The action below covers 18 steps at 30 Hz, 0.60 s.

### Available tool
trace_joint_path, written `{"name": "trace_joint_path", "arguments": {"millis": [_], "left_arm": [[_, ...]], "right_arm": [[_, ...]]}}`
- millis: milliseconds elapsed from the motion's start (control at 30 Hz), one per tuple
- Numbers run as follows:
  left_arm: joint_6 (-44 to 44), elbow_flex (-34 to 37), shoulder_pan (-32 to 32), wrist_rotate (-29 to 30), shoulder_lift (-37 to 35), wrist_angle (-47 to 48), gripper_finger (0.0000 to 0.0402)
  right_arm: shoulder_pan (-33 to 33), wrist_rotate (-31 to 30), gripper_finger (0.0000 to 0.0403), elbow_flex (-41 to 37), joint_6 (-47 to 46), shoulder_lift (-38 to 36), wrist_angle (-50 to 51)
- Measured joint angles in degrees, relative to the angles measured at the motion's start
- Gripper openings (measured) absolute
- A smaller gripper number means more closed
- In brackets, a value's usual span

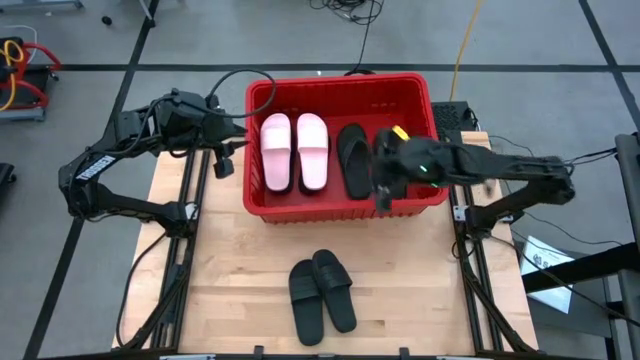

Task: Pick and place slides into bin
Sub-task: Put the black slide into the red container

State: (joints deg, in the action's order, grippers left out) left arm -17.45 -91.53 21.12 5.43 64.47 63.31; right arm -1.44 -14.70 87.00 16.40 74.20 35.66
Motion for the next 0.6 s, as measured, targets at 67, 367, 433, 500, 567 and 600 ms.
{"name": "trace_joint_path", "arguments": {"millis": [67, 367, 433, 500, 567, 600], "left_arm": [[-0.05, 0.0, 0.0, -1.05, 0.02, 0.08, 0.0124], [-0.23, 0.0, -3.26, -1.44, 0.02, 0.13, 0.0124], [-0.2, 0.0, -4.41, -1.44, 0.02, 0.13, 0.0124], [-0.18, 0.0, -5.74, -1.44, 0.02, 0.13, 0.0124], [0.0, 0.0, -7.23, -1.43, 0.02, 0.15, 0.0124], [0.17, 0.0, -8.01, -1.42, 0.01, 0.14, 0.0124]], "right_arm": [[-4.83, 0.06, 0.0164, 0.0, -2.33, -1.16, 3.47], [-21.35, 2.95, 0.0164, -0.02, -20.18, 1.76, 9.57], [-23.6, 2.97, 0.0164, -0.4, -24.01, 3.41, 9.42], [-25.63, 2.97, 0.0164, -1.41, -27.14, 4.85, 9.39], [-27.26, 2.97, 0.0164, -2.71, -30.29, 6.13, 8.62], [-27.86, 2.95, 0.0164, -3.43, -31.72, 6.81, 8.1]]}}
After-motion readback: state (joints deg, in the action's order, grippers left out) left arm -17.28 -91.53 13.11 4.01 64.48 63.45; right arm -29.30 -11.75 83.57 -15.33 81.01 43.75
